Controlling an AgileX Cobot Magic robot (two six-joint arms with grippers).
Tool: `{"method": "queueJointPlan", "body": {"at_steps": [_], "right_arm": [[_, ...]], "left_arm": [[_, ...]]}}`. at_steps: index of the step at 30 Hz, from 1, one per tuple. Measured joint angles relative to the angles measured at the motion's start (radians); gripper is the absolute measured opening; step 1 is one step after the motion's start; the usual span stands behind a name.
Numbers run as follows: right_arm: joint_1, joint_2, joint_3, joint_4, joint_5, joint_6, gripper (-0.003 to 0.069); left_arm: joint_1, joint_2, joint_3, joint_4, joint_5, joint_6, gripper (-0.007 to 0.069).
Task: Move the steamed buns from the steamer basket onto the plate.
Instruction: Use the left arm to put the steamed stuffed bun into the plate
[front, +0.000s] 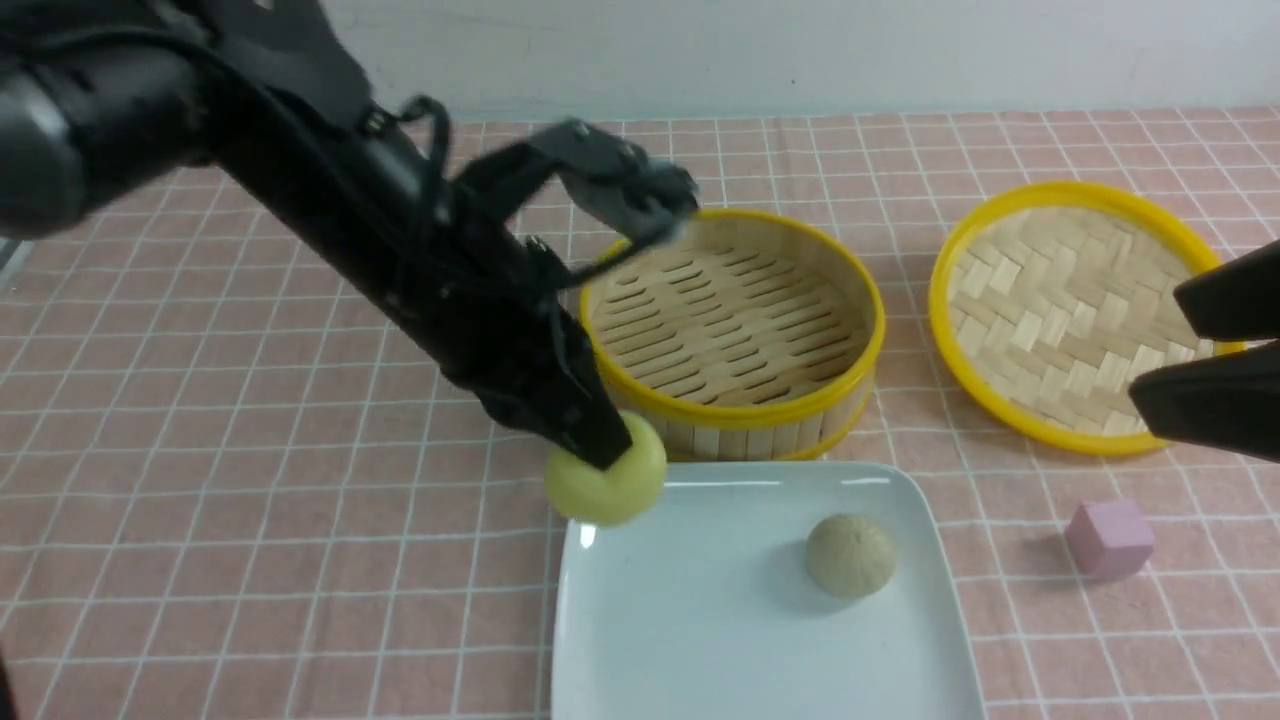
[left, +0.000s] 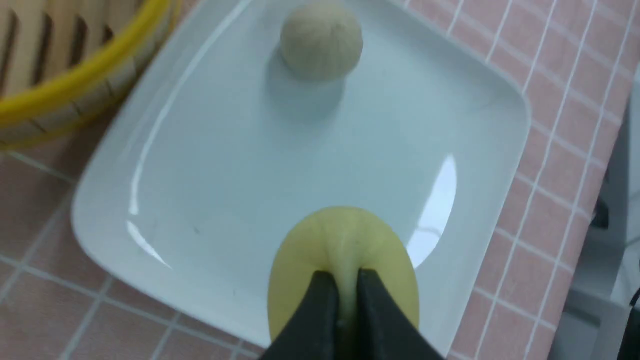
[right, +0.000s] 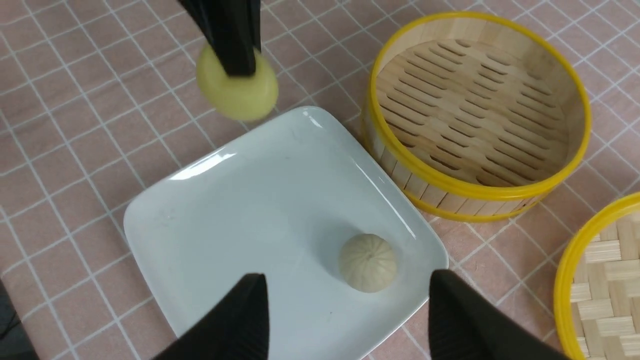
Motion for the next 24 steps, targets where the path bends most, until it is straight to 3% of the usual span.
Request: {"method": "queueJointPlan", "body": {"at_steps": [4, 8, 20, 24], "right_arm": [[0.0, 0.0, 0.0, 0.002, 0.013, 0.001, 0.0433], [0.0, 0.0, 0.0, 0.002, 0.023, 0.001, 0.0433], [0.0, 0.0, 0.0, 0.002, 0.038, 0.001, 0.0432], [0.0, 0.0, 0.0, 0.002, 0.038, 0.001, 0.0432]], "left_arm": [[-0.084, 0.105, 0.005, 0.121, -0.102, -0.054, 0.0036], [-0.131, 0.164, 0.005, 0.165, -0.205, -0.063, 0.0076], [-0.147, 0.196, 0.006, 0.161, -0.335, -0.064, 0.0359], [-0.147, 0.173, 0.006, 0.174, -0.354, -0.101, 0.0417]]}}
